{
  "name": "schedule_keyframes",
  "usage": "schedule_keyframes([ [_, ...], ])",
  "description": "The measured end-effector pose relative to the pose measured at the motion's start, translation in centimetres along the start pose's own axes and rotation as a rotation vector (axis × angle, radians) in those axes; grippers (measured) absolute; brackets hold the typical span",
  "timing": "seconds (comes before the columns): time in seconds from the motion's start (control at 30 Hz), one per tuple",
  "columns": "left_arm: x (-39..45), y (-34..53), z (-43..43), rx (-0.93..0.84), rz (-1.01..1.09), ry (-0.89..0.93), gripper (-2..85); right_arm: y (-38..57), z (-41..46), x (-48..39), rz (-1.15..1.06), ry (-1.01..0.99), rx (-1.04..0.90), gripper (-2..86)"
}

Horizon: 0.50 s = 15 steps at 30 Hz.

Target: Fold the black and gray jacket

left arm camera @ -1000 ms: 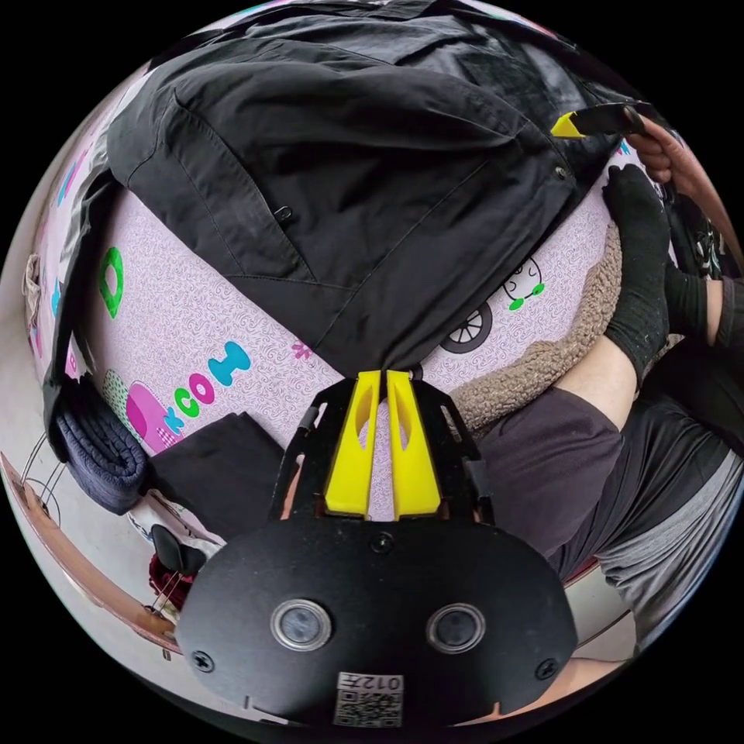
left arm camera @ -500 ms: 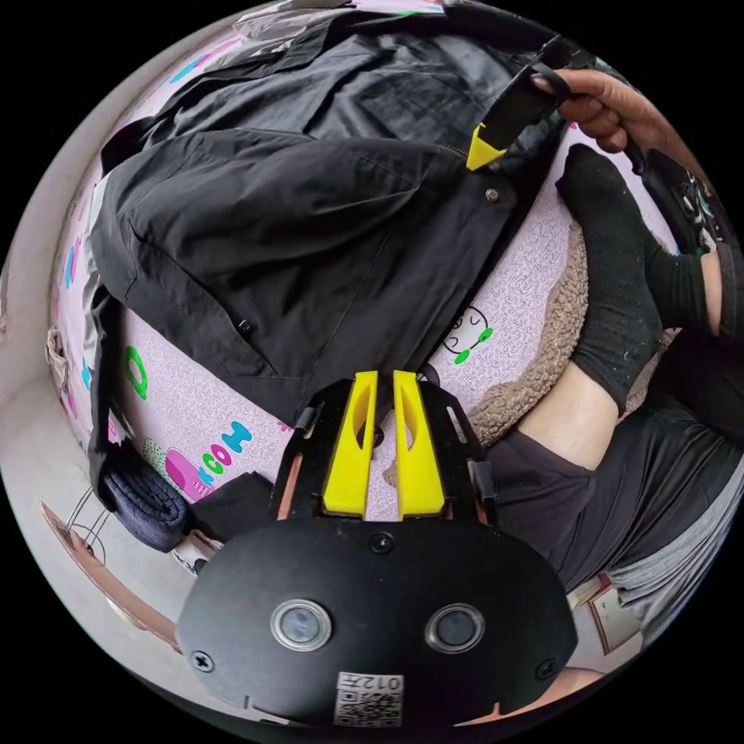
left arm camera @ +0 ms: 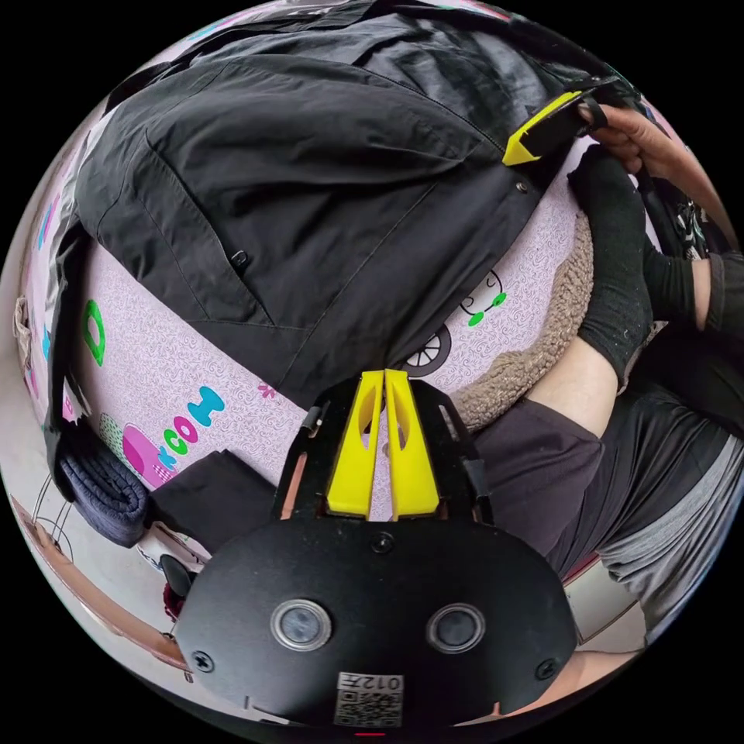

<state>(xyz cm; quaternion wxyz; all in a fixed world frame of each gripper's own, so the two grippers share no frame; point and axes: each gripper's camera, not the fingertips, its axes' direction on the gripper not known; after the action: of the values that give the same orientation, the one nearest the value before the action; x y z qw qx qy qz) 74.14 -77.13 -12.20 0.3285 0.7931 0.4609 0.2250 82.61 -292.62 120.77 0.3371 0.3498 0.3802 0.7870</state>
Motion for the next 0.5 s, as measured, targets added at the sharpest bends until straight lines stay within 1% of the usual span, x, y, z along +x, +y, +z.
schedule_keyframes([
  [0.23,-3.8,2.5,2.0,0.059,-0.107,0.149,0.3,-0.2,0.2,3.4,-0.028,0.02,0.019,-0.7],
  [0.27,-4.3,2.8,2.3,0.042,-0.128,0.155,0.3,-0.3,0.2,3.8,-0.031,0.029,0.019,-0.8],
  [0.3,-4.7,3.2,2.0,0.038,-0.165,0.125,0.4,-0.4,0.3,4.0,-0.035,0.036,0.019,-0.8],
  [0.33,-4.8,3.4,1.5,0.06,-0.182,0.111,0.5,-0.5,0.4,4.3,-0.046,0.053,0.019,-0.8],
  [0.4,-4.7,3.7,-1.6,0.243,-0.2,0.154,0.7,-0.8,0.5,5.0,-0.053,0.07,0.013,-0.9],
  [0.5,-3.8,1.7,-3.7,0.413,-0.2,0.203,0.7,-1.7,0.9,6.4,-0.059,0.086,-0.01,-0.9],
])
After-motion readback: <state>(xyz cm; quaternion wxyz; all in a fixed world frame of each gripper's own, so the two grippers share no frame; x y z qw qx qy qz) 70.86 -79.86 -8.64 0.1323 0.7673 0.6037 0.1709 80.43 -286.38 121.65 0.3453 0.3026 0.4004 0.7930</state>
